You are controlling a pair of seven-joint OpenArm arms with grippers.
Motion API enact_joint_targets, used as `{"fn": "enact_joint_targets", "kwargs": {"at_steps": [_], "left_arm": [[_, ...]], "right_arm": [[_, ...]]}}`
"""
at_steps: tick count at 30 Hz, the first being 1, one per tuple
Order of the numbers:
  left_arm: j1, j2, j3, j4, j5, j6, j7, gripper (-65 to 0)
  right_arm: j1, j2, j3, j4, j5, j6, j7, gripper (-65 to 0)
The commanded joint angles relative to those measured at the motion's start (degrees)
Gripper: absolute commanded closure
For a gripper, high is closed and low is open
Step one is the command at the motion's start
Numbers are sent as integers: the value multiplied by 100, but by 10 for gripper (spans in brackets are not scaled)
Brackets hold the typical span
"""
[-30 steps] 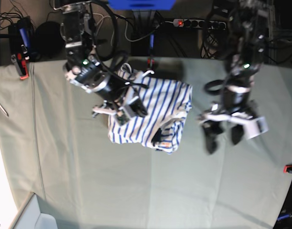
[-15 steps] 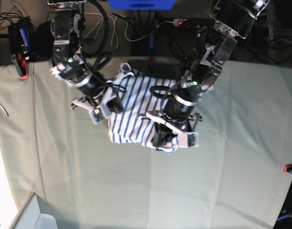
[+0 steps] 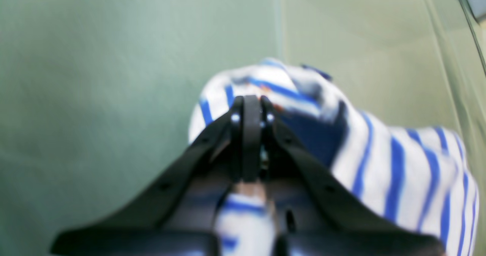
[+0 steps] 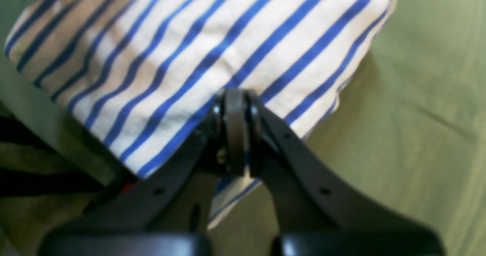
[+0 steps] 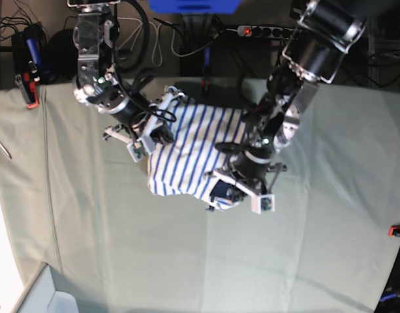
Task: Layout the t-shirt on the table in an organized manner, then fold the t-shirt properly
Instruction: 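Move both grippers onto the folded bundle and grasp its edges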
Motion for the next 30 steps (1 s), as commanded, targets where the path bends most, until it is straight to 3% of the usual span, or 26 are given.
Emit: {"fn": "enact_joint_targets", "kwargs": {"at_steps": [1, 13, 18, 22, 24, 28, 30], "left_arm": [[-205, 23, -5, 56, 34, -76, -134, -2], [-768, 6, -137, -1210, 34, -76, -152, -2], [-522, 6, -1016, -454, 26, -76, -99, -4], [-108, -12, -1280, 470, 17, -76, -99, -17], [129, -47, -1271, 918, 17, -76, -81, -89], [841, -126, -1271, 1815, 17, -67, -81, -354], [1228, -126, -1271, 2272, 17, -58, -81, -403]], "right_arm": [[39, -3, 0, -26, 72, 18, 102, 0], [30, 146, 9, -97, 72, 18, 110, 0], [-120, 129, 9, 677, 81, 18, 84, 0], [-120, 129, 9, 888, 81, 18, 66, 0], [-120, 146, 9, 914, 81, 18, 66, 0], [-111, 146, 9, 932, 81, 18, 66, 0], [-111, 155, 44, 932, 81, 18, 66, 0]]}}
